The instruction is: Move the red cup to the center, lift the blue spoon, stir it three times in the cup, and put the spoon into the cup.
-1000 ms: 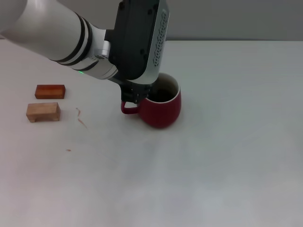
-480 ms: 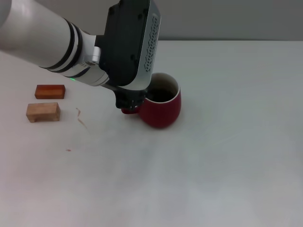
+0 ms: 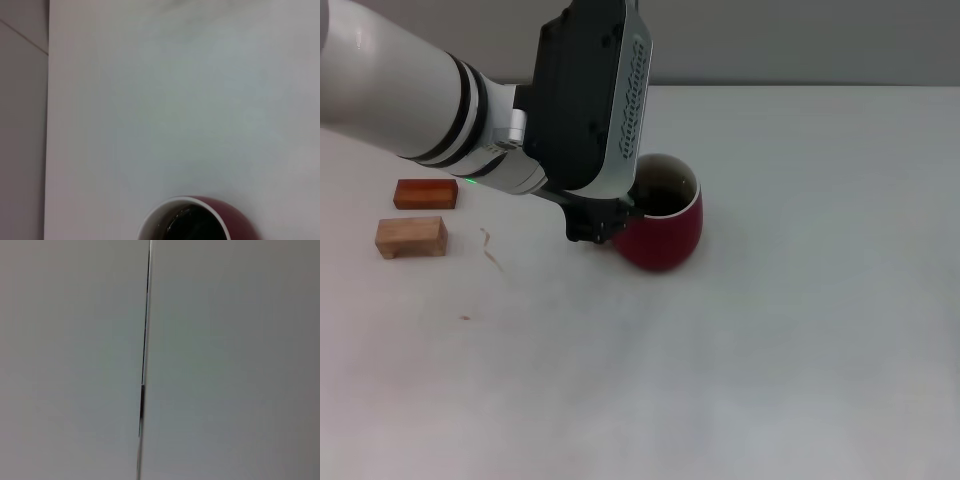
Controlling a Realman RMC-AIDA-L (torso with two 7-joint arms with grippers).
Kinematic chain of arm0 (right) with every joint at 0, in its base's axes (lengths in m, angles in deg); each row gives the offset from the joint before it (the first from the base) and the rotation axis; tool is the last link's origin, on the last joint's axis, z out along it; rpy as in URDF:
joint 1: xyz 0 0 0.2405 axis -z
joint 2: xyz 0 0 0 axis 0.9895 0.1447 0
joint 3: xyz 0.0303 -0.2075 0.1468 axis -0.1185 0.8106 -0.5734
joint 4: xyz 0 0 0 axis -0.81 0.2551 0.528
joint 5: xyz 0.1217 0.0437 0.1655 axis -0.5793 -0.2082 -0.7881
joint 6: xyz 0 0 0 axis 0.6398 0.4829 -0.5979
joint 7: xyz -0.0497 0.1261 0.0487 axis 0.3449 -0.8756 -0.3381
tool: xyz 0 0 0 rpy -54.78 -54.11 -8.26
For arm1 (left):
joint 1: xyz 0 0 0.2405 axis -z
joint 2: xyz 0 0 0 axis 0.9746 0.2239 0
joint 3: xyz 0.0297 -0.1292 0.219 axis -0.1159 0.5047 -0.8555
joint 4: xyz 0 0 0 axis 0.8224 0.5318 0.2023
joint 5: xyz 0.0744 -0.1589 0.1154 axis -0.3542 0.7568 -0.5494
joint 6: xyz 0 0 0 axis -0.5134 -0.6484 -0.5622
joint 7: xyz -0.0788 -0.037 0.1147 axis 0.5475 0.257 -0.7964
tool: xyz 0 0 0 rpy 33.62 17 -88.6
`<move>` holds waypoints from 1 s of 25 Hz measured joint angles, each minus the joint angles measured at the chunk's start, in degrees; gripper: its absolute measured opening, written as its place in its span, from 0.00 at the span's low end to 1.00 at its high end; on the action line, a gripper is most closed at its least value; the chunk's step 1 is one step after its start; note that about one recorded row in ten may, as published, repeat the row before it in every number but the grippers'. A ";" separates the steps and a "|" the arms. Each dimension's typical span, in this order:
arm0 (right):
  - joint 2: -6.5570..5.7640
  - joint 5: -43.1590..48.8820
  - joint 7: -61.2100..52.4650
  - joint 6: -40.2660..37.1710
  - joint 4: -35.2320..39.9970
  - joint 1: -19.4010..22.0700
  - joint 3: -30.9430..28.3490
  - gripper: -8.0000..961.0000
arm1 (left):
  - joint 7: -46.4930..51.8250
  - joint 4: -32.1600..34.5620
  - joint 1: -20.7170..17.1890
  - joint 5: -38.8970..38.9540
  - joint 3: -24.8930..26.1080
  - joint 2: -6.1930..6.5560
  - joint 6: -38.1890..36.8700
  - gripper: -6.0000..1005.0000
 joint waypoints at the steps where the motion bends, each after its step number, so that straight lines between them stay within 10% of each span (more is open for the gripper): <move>1: 0.00 0.00 0.00 0.03 0.03 -0.02 0.00 0.57 | 0.17 0.02 -0.03 0.01 -0.09 -0.02 0.08 0.27; 18: -0.14 0.00 0.00 0.71 0.25 -0.19 0.09 0.58 | 3.51 0.15 -0.56 0.25 0.34 0.07 0.66 0.27; 25: -0.18 0.00 0.00 0.74 0.41 -0.39 -0.02 0.58 | 2.65 1.24 -2.86 11.73 12.39 0.36 1.86 0.40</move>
